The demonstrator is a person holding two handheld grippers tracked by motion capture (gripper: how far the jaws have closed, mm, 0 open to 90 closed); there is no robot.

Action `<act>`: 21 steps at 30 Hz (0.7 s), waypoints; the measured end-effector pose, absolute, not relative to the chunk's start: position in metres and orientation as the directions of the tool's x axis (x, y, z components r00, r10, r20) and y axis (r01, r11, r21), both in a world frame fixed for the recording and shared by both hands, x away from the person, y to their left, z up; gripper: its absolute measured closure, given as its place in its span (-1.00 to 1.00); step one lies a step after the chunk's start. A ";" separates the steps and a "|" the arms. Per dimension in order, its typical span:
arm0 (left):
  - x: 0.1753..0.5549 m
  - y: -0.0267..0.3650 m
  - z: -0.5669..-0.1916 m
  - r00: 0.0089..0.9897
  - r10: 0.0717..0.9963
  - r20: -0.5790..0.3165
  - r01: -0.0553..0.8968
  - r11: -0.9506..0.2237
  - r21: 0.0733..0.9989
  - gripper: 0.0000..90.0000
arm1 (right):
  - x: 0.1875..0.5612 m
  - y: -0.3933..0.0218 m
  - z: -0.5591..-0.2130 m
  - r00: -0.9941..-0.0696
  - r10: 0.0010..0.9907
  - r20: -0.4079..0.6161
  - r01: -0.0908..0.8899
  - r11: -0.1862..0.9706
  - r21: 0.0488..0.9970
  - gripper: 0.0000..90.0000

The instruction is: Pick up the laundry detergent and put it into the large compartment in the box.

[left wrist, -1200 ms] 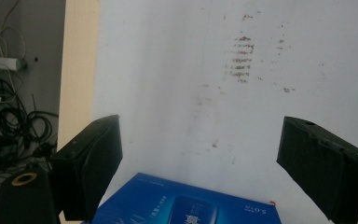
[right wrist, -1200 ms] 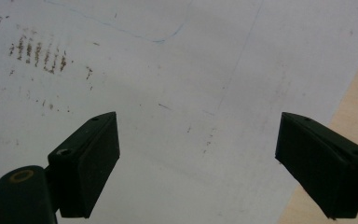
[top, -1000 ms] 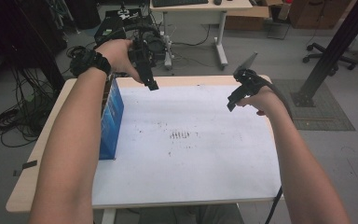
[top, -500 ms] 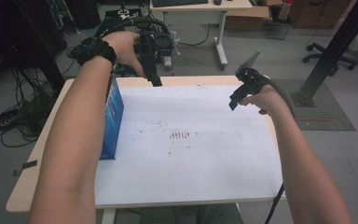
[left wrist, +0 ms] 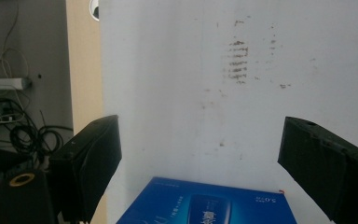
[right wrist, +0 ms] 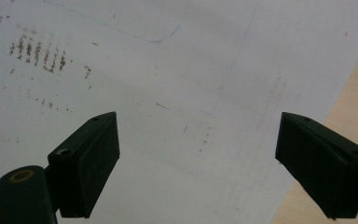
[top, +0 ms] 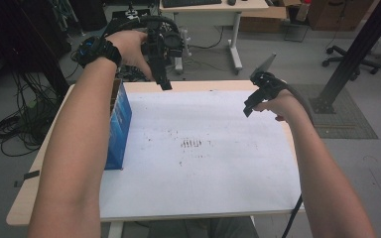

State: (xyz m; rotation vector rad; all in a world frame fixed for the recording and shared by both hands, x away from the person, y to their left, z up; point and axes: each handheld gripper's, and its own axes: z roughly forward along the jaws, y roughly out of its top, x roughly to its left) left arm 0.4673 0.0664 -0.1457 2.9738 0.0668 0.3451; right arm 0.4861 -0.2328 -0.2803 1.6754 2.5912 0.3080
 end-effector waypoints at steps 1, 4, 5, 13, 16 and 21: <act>0.467 0.066 -0.145 0.972 0.062 0.226 0.029 -0.989 0.145 -0.70 | 0.486 -0.233 -0.280 -0.415 0.907 0.073 0.899 0.396 0.188 -0.70; 0.466 0.066 -0.144 0.972 0.061 0.227 0.027 -0.988 0.150 -0.71 | 0.485 -0.233 -0.280 -0.412 0.908 0.074 0.900 0.393 0.186 -0.70; 0.465 0.066 -0.144 0.971 0.059 0.230 0.025 -0.989 0.147 -0.71 | 0.485 -0.233 -0.280 -0.414 0.907 0.073 0.900 0.395 0.186 -0.70; 0.460 0.067 -0.141 0.969 0.067 0.236 0.032 -0.989 0.146 -0.71 | 0.483 -0.230 -0.279 -0.420 0.904 0.074 0.896 0.401 0.191 -0.70; 0.459 0.067 -0.140 0.969 0.067 0.239 0.032 -0.988 0.148 -0.72 | 0.482 -0.229 -0.278 -0.421 0.904 0.075 0.895 0.401 0.193 -0.70; 0.458 0.066 -0.139 0.970 0.072 0.234 0.037 -0.988 0.149 -0.72 | 0.482 -0.229 -0.277 -0.424 0.903 0.075 0.894 0.403 0.197 -0.70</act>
